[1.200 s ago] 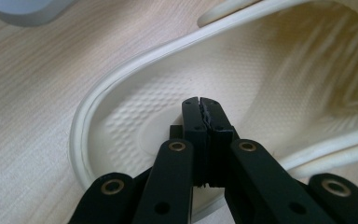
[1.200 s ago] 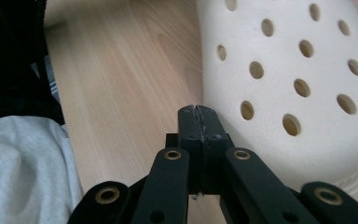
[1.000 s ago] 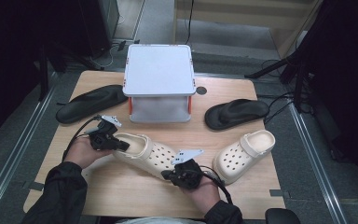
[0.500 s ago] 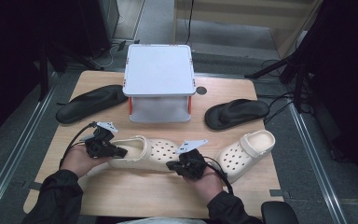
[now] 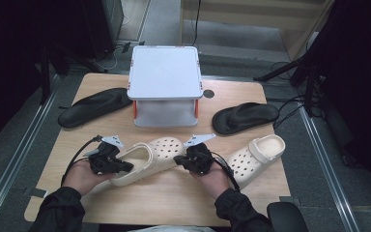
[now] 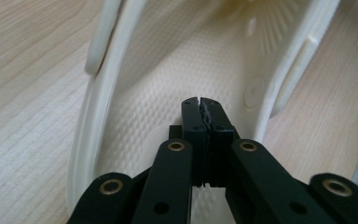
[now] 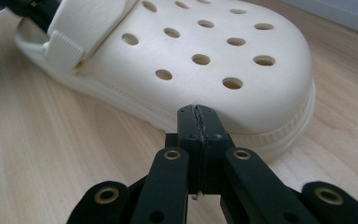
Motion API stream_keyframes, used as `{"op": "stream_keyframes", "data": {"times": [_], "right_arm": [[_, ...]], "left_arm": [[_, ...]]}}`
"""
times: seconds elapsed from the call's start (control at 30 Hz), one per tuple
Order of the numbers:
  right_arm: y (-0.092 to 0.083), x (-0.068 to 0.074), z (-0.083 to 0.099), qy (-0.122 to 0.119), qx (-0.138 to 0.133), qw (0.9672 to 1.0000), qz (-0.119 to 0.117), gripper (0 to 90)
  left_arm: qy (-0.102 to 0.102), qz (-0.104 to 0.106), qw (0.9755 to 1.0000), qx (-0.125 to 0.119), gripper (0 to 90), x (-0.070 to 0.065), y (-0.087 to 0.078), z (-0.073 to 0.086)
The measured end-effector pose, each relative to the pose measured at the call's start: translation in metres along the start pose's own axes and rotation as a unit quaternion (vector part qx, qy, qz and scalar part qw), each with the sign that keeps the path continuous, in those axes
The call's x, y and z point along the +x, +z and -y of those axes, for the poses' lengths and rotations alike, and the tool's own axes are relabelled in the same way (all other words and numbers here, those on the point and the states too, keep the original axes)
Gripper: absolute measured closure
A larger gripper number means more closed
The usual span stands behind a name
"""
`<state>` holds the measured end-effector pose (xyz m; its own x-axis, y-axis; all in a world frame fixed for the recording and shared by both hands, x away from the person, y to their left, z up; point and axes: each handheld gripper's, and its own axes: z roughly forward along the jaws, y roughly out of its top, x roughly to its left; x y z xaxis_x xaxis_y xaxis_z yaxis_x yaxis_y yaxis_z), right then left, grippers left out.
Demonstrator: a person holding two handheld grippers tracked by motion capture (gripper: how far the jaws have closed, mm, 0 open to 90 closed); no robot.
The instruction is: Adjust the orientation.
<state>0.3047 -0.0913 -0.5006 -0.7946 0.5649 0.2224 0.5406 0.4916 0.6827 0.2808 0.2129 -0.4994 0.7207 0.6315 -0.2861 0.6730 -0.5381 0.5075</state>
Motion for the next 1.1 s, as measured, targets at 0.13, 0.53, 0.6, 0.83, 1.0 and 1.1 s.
{"op": "stream_keyframes", "data": {"times": [0.13, 0.53, 0.6, 0.83, 1.0, 1.1], "right_arm": [[0.004, -0.005, -0.006, -0.002, -0.001, 0.9999, 0.01, 90.0], [0.017, -0.019, -0.025, 0.024, -0.007, 0.9995, 0.019, 90.0], [0.02, -0.021, -0.029, 0.037, -0.006, 0.999, 0.024, 89.8], [0.032, -0.026, -0.043, 0.034, -0.011, 0.9989, 0.032, 88.7], [0.038, -0.029, -0.05, 0.034, -0.012, 0.9988, 0.033, 88.7], [0.041, -0.028, -0.052, 0.036, -0.013, 0.9986, 0.035, 88.7]], "left_arm": [[0.003, 0.003, 1.0, 0.003, 89.4, -0.009, 0.004, -0.003], [-0.003, 0.011, 0.9999, 0.002, 89.2, -0.02, 0.016, -0.017], [-0.014, 0.011, 0.9998, -0.003, 88.5, -0.02, 0.017, -0.018], [-0.024, 0.0, 0.9995, -0.02, 89.6, -0.025, 0.021, -0.024], [-0.018, -0.001, 0.9996, -0.023, 89.7, -0.032, 0.028, -0.03], [-0.015, -0.004, 0.9995, -0.026, 89.7, -0.036, 0.032, -0.035]]}}
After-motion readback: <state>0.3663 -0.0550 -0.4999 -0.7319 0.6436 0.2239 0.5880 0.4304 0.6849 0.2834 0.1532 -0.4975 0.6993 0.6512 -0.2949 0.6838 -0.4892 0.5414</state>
